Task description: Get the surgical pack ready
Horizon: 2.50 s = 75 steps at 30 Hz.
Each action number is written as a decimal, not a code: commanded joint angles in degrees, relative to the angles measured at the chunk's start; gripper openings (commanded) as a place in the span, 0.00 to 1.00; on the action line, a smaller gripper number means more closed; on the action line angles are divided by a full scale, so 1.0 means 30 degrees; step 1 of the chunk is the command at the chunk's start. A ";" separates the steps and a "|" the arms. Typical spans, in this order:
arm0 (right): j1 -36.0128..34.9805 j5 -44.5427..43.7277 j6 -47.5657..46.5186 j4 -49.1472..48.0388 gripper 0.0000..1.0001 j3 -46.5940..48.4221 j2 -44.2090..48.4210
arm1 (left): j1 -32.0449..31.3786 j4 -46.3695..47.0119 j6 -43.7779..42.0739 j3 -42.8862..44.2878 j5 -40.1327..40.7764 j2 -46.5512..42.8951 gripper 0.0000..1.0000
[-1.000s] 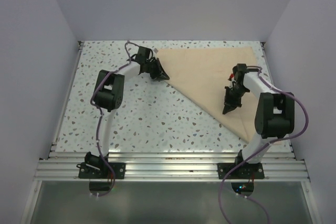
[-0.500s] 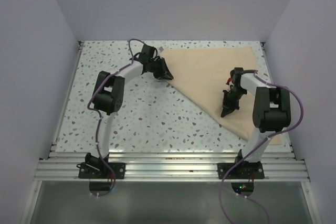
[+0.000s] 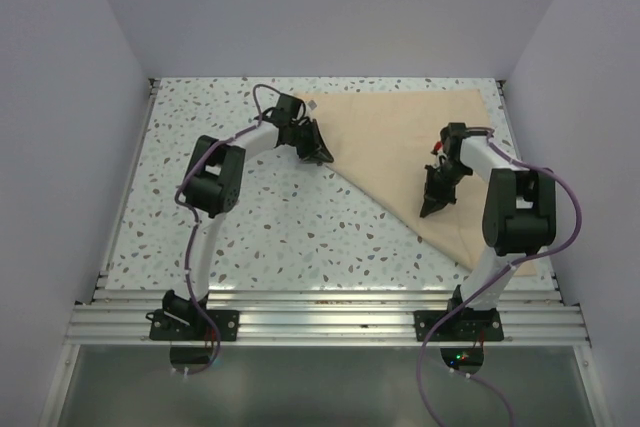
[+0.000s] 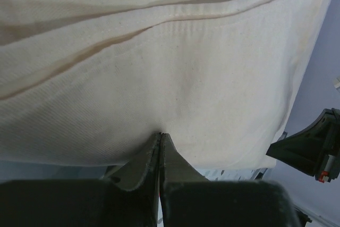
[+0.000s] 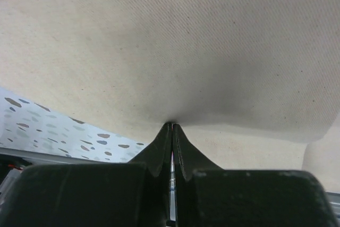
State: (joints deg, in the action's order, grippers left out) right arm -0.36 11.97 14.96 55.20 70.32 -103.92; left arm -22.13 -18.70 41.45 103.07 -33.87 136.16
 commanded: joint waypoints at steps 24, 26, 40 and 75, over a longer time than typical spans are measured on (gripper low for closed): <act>0.0062 -0.0122 -0.0007 0.0407 0.00 0.0376 0.0507 | 0.1869 -0.1356 -0.1045 0.0450 0.0098 -0.0677 0.04; 0.0090 0.0170 0.0110 0.0730 0.00 0.0552 0.0888 | 0.1694 -0.1093 -0.0898 0.0332 0.0243 -0.1263 0.05; 0.0062 0.0787 0.0317 -0.0851 0.00 -0.1525 -0.0135 | 0.0990 0.1048 0.1064 -0.0195 -0.1162 -0.0124 0.09; 0.5478 -0.4052 0.1955 0.3161 0.00 -0.3696 -0.0020 | 0.2660 -0.0536 -0.0106 -0.0810 0.0332 0.0874 0.05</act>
State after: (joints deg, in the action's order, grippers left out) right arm 13.80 3.40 19.09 60.73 58.59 -103.35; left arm -16.10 -18.79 43.88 102.28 -37.54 137.69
